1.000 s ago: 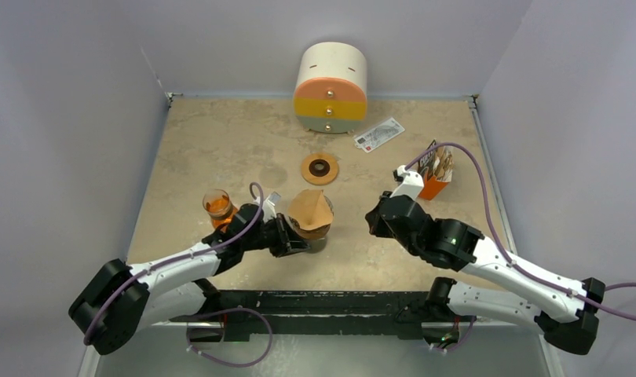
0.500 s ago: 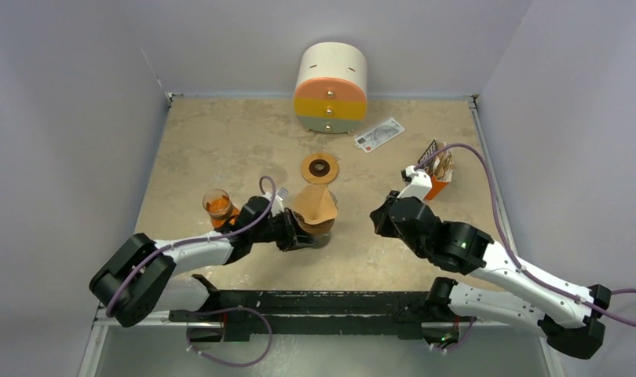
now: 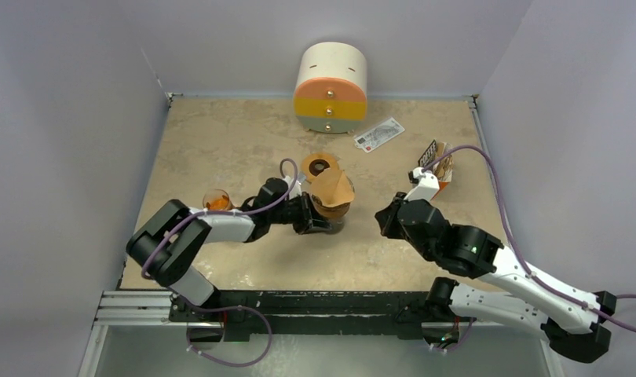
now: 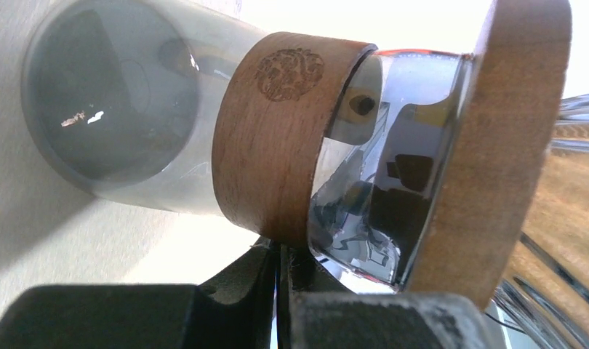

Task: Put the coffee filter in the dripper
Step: Place the coffee filter in the coffee dripper, then move the coffee server to the center of the board.

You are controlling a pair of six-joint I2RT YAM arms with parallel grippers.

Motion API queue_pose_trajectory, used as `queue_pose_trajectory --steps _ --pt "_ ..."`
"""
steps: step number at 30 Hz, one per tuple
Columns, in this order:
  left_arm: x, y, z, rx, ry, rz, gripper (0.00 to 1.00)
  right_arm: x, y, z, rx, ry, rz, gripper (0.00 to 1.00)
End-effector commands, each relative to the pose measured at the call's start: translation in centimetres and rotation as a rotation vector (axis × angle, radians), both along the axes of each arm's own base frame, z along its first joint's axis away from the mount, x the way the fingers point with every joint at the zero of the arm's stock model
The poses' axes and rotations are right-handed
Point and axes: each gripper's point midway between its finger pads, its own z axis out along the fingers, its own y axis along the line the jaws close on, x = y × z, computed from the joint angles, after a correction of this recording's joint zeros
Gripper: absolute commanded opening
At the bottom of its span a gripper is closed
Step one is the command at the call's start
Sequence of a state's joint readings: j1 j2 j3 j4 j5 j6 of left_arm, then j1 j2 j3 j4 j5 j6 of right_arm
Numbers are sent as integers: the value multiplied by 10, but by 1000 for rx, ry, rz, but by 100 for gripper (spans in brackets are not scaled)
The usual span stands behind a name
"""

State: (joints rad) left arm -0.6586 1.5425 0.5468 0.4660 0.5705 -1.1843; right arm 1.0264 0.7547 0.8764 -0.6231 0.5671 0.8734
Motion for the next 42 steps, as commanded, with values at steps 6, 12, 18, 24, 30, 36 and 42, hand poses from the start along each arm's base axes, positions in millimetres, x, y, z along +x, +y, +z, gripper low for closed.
queue_pose_trajectory --steps 6,12,18,24,30,36,42 --pt "43 -37 22 -91 -127 -62 0 -5 -27 18 4 -44 -45 0" --pt "68 -56 21 -99 -150 -67 0 -12 -40 22 2 -47 -49 0" --pt "98 -79 15 -122 -151 -57 0 -16 -53 29 10 -61 -67 0" --pt "125 -99 7 -107 -156 -53 0 -20 -65 34 10 -72 -82 0" --pt "149 -113 4 -100 -165 -39 0 -23 -75 37 16 -82 -101 0" --pt "161 -120 6 -74 -192 -59 0 -27 -83 37 17 -79 -112 0" --pt "146 -108 11 -39 -186 -75 0 -26 -87 38 16 -88 -123 0"
